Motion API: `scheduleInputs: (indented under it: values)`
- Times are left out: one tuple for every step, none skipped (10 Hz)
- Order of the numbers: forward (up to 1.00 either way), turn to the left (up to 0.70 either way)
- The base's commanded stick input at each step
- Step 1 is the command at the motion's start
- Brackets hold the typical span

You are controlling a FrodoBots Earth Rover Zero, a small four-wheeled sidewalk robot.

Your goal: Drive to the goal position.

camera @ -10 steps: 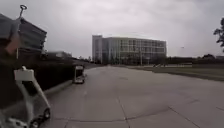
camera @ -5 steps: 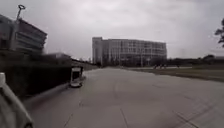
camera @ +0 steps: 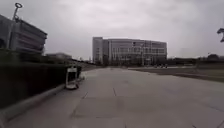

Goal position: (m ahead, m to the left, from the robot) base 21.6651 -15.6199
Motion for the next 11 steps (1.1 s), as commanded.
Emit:
scheduleInputs:
  values:
    - [0.7,0.0]
    - [0.7,0.0]
    - [0.7,0.0]
    - [0.7,0.0]
    - [0.7,0.0]
    - [0.7,0.0]
    - [0.7,0.0]
    - [0.7,0.0]
    - [0.7,0.0]
    - [0.7,0.0]
    - [0.7,0.0]
